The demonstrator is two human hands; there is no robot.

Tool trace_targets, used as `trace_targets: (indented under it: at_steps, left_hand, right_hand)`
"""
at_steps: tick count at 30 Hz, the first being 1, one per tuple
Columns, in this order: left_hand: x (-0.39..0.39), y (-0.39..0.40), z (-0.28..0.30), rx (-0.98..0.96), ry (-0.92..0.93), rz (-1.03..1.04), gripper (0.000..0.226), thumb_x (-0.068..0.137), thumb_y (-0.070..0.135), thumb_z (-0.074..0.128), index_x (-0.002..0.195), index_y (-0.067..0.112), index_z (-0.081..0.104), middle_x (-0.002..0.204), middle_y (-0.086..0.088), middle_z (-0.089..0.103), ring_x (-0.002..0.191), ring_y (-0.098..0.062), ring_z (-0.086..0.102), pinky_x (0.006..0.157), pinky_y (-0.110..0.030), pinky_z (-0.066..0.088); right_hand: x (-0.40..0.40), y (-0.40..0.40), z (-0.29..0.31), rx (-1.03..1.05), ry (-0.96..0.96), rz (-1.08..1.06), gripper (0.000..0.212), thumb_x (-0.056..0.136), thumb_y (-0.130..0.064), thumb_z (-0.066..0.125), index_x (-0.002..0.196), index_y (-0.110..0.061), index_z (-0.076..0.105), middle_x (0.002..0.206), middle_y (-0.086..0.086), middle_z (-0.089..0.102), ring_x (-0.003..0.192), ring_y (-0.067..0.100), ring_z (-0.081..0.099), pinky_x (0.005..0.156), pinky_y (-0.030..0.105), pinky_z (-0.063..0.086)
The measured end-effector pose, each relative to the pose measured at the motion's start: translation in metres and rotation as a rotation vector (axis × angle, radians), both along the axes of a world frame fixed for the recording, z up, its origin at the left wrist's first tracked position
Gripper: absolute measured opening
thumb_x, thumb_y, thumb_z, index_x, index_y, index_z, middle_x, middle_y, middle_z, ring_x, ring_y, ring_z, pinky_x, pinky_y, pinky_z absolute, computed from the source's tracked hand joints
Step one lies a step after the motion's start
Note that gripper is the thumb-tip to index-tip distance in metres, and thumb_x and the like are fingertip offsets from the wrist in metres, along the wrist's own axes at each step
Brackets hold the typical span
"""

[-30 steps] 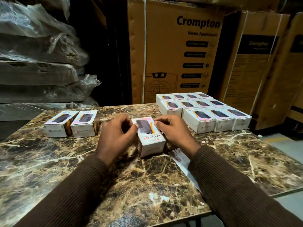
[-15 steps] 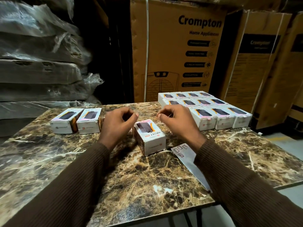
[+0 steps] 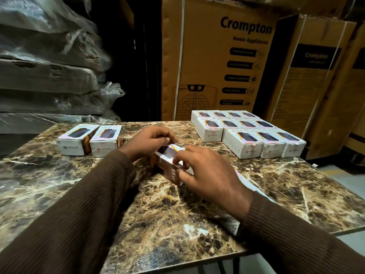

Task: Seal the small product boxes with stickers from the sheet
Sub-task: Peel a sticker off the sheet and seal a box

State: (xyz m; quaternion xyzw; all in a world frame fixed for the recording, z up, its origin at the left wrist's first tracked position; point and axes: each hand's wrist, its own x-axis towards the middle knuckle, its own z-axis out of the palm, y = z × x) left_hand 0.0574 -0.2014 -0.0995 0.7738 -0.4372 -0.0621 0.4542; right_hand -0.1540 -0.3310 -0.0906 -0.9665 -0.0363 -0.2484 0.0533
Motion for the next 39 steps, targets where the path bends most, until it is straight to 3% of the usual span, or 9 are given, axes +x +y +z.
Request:
trace_targets:
  at_steps: [6,10,15,18,21,23,29,34,39]
  left_hand:
    - [-0.016,0.038,-0.003,0.062,-0.226,0.072,0.011,0.102,0.019,0.068,0.103,0.025,0.078,0.078,0.019,0.071,0.070,0.003,0.061,0.068,-0.023,0.047]
    - [-0.030,0.060,-0.008,-0.013,-0.108,0.063,0.019,0.094,0.036,0.069,0.107,0.024,0.077,0.095,0.007,0.076,0.083,-0.008,0.068,0.073,-0.028,0.051]
    - [-0.061,0.073,-0.017,-0.092,0.148,0.049,0.021,0.100,0.025,0.073,0.120,0.027,0.070,0.088,0.001,0.072,0.076,-0.014,0.067,0.070,-0.030,0.054]
    - [-0.075,0.077,-0.021,-0.119,0.225,0.089,0.026,0.097,0.028,0.075,0.121,0.029,0.067,0.089,0.000,0.071,0.079,-0.016,0.070,0.074,-0.034,0.059]
    - [-0.086,0.080,-0.021,-0.179,0.307,0.163,0.023,0.095,0.031,0.077,0.117,0.031,0.068,0.097,-0.005,0.074,0.086,-0.020,0.075,0.081,-0.040,0.063]
    - [-0.091,0.080,-0.021,-0.199,0.367,0.186,0.023,0.095,0.030,0.076,0.116,0.027,0.068,0.100,-0.008,0.076,0.088,-0.021,0.076,0.084,-0.041,0.064]
    - [-0.105,0.070,-0.018,-0.169,0.445,0.176,0.023,0.098,0.021,0.073,0.121,0.020,0.066,0.113,-0.013,0.072,0.093,-0.018,0.076,0.076,-0.029,0.061]
    - [-0.101,0.055,-0.012,-0.224,0.414,0.205,0.027,0.098,0.022,0.074,0.123,0.021,0.063,0.116,-0.012,0.071,0.099,-0.022,0.077,0.081,-0.035,0.064]
    - [-0.095,-0.003,0.006,-0.314,0.420,0.175,0.028,0.099,0.019,0.072,0.124,0.016,0.059,0.119,-0.014,0.069,0.099,-0.020,0.075,0.075,-0.028,0.062]
  right_hand:
    - [0.004,-0.023,0.001,0.019,0.018,-0.010,0.017,0.096,-0.036,0.065,0.112,-0.041,0.064,0.099,-0.021,0.052,0.096,0.006,0.052,0.076,0.031,0.047]
    - [0.017,-0.040,0.000,0.075,0.007,-0.028,0.017,0.095,-0.030,0.072,0.107,-0.041,0.068,0.103,-0.020,0.059,0.093,0.002,0.055,0.074,0.029,0.049]
    - [0.030,-0.049,-0.006,0.303,0.013,0.048,0.019,0.096,-0.026,0.067,0.108,-0.038,0.076,0.109,-0.019,0.070,0.095,0.001,0.062,0.085,0.033,0.055]
    - [0.023,-0.048,-0.007,0.432,0.060,0.072,0.024,0.099,-0.028,0.067,0.119,-0.036,0.076,0.118,-0.020,0.072,0.091,-0.009,0.064,0.079,0.020,0.053]
    - [0.008,-0.043,-0.011,0.654,0.012,0.091,0.011,0.098,-0.026,0.069,0.108,-0.030,0.069,0.101,-0.009,0.073,0.083,0.008,0.072,0.069,0.035,0.062]
    - [-0.002,-0.037,-0.012,0.748,0.007,0.100,0.006,0.097,-0.027,0.071,0.099,-0.026,0.065,0.095,-0.003,0.072,0.084,0.019,0.073,0.070,0.047,0.065]
    - [-0.008,-0.017,-0.013,0.611,0.062,0.107,0.012,0.091,-0.036,0.078,0.095,-0.028,0.070,0.091,-0.010,0.074,0.085,0.002,0.070,0.082,0.038,0.063]
    - [-0.006,-0.028,-0.007,0.657,-0.031,0.112,0.014,0.093,-0.032,0.078,0.105,-0.027,0.073,0.099,-0.012,0.074,0.093,-0.002,0.069,0.084,0.024,0.061]
    - [0.005,-0.082,0.010,0.763,-0.088,0.158,0.022,0.091,-0.019,0.081,0.112,-0.023,0.076,0.107,-0.006,0.076,0.102,0.008,0.072,0.090,0.033,0.061]
